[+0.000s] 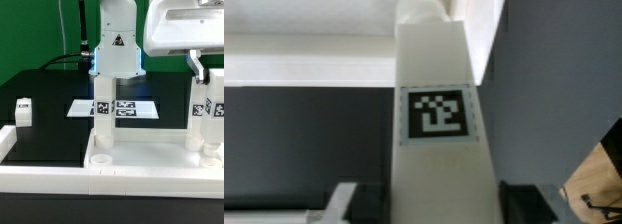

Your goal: Assemble desk

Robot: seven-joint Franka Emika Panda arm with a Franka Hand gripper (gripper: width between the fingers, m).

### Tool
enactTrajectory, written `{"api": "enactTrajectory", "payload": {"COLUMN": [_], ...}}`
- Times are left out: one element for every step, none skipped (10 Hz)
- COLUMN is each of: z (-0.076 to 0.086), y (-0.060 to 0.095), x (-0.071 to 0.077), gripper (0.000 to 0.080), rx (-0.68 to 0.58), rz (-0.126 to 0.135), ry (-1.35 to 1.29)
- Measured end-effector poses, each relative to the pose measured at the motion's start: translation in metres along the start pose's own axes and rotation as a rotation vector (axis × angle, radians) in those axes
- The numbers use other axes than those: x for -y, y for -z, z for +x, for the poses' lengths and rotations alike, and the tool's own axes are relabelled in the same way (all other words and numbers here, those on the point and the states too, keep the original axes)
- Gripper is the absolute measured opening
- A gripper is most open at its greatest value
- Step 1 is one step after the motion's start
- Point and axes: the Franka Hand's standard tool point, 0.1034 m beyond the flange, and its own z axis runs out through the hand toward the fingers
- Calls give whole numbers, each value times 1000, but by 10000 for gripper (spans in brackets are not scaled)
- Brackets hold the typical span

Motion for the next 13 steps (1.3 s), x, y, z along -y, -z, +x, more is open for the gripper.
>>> {"api": "enactTrajectory", "payload": {"z": [-1, -1, 0, 4, 7, 7, 7, 6, 6, 6, 6, 6, 5], "y": [0, -1, -3, -5, -7, -9, -9, -10, -11, -11, -12, -12, -14], "x": [0, 0, -2, -5, -9, -11, -11, -12, -12, -11, -8, -4, -1], "gripper": [290, 290, 290, 290, 290, 290, 290, 290, 290, 290, 290, 290, 290], "rx": [1, 1, 3, 6, 2, 3, 4, 5, 5, 5, 3, 0, -2], "rz": [0, -1, -3, -5, -8, -11, -12, -13, -13, -12, -10, -9, -8], "ry": [1, 5, 12, 12, 8, 6, 6, 6, 6, 6, 9, 14, 20]}}
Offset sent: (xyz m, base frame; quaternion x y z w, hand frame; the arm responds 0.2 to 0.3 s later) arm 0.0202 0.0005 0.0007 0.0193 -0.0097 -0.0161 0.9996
